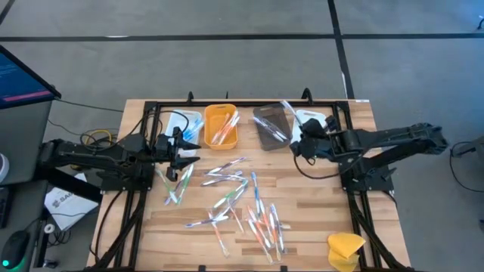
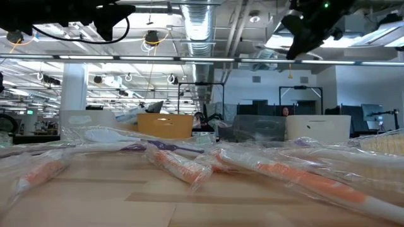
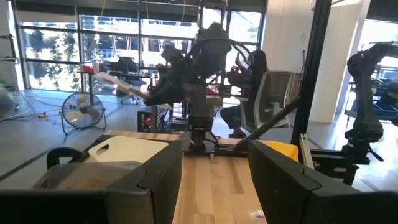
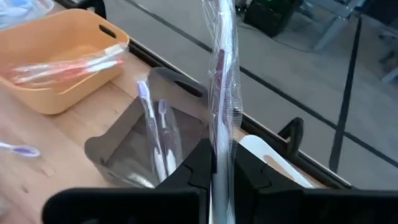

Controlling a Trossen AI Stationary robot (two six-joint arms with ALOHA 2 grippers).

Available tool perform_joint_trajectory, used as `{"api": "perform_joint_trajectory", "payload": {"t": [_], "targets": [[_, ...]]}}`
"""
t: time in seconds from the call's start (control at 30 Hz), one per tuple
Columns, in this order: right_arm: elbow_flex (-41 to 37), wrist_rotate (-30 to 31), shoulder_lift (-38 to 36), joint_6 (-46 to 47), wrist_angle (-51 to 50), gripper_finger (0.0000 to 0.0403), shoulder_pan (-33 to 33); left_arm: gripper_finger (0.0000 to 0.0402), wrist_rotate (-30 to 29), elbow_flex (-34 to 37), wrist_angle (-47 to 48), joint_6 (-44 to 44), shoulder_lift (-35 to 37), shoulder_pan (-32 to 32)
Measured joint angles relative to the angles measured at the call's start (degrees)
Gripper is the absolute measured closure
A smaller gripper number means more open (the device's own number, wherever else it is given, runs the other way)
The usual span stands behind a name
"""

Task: Pick & Place Toothbrushes
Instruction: Put the violet toothbrush into the gray bin

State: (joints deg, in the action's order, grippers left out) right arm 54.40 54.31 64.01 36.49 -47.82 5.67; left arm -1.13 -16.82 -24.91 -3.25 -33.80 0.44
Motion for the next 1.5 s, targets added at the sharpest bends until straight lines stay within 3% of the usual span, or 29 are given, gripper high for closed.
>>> {"api": "perform_joint_trajectory", "payload": {"t": [0.27, 0.5, 0.67, 0.73, 1.1, 1.5], "targets": [[-15.38, -0.99, -1.84, -13.29, 27.45, 0.0383, -1.48, 0.0225, 0.02, 0.0, -0.04, 0.0, 0.02, -0.01], [-23.89, -14.2, -5.64, -22.39, 49.98, 0.0383, -9.06, 0.0225, 0.02, -0.02, -0.08, 0.0, 0.0, -0.01], [-24.06, -20.97, -1.56, -28.58, 62.19, 0.0383, -12.43, 0.0225, 0.02, -0.02, -0.19, 0.0, 0.02, -0.01], [-22.42, -23.13, 0.95, -27.99, 61.71, 0.0383, -14.37, 0.0225, 0.02, -0.02, -0.36, 0.0, 0.0, -0.01], [-6.76, -26.46, 16.37, -17.08, 38.26, 0.0383, -19.92, 0.0225, 0.04, -0.04, -0.95, 0.0, 0.02, 0.0], [-5.49, -29.48, 24.95, -15.25, 37.12, 0.0383, -23.21, 0.0225, 0.04, -0.04, -1.3, -0.01, 0.02, -0.01]]}}
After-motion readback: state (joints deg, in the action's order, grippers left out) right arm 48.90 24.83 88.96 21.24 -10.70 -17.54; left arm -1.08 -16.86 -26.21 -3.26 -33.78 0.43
